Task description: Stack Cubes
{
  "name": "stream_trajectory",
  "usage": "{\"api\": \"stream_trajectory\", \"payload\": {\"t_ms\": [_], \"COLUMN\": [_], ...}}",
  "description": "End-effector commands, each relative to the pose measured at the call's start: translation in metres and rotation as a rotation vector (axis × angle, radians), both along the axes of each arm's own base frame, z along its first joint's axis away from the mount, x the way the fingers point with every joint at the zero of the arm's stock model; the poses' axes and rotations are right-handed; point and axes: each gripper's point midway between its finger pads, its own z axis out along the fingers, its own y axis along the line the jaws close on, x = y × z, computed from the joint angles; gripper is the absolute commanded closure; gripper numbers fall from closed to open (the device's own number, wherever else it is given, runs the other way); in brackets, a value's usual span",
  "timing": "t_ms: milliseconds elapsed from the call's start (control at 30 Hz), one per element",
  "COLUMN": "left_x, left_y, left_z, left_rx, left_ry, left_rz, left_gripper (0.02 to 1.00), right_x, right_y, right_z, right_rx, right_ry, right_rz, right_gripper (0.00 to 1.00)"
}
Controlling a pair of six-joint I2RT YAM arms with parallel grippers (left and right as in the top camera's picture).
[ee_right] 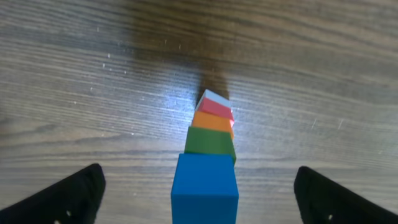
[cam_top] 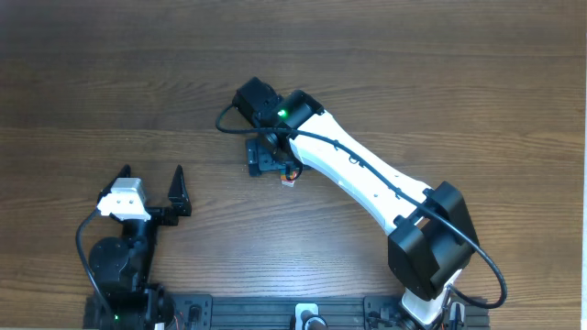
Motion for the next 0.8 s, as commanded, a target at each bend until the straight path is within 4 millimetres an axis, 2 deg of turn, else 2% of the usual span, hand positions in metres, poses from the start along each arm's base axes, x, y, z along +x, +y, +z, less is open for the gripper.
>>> {"api": "stream_trajectory", "payload": {"t_ms": [33, 133, 233, 333, 400, 500, 667, 800], "left_x": [0.0, 0.0, 0.0, 0.0, 0.0, 0.0, 0.0, 0.0], "left_y": [-0.003, -0.003, -0.003, -0.003, -0.003, -0.003, -0.003, -0.003], "left_z": [-0.001, -0.001, -0.001, -0.001, -0.001, -0.001, -0.001, -0.001], "left_rx": [0.011, 0.011, 0.011, 0.011, 0.011, 0.011, 0.011, 0.01], "left_ry": [-0.005, -0.005, -0.005, -0.005, -0.005, -0.005, -0.005, -0.005], "left_rz": [-0.018, -0.018, -0.018, -0.018, -0.018, -0.018, -0.018, -0.018], "left_gripper": [0.018, 0.023, 0.02, 0.018, 0.02, 0.018, 0.023, 0.018], "right_x": [0.012, 0.028, 0.051, 0.076, 0.092, 0.103, 0.101, 0.072], "right_y": [-0.002, -0.012, -0.03, -0.061, -0.091, -0.133, -0.194, -0.227], "right_z": [0.001, 0.013, 0.034, 0.061, 0.079, 0.099, 0.121, 0.122], "right_rx": [-0.013, -0.033, -0.048, -0.06, -0.057, -0.058, -0.063, -0.047], "right_ry": [-0.026, -0.071, -0.119, -0.179, -0.225, -0.271, -0.403, -0.53], "right_rz": [-0.001, -0.004, -0.014, -0.058, -0.096, -0.15, -0.176, -0.231], "right_gripper": [0.007, 0.009, 0.007, 0.007, 0.009, 0.007, 0.007, 0.009]}}
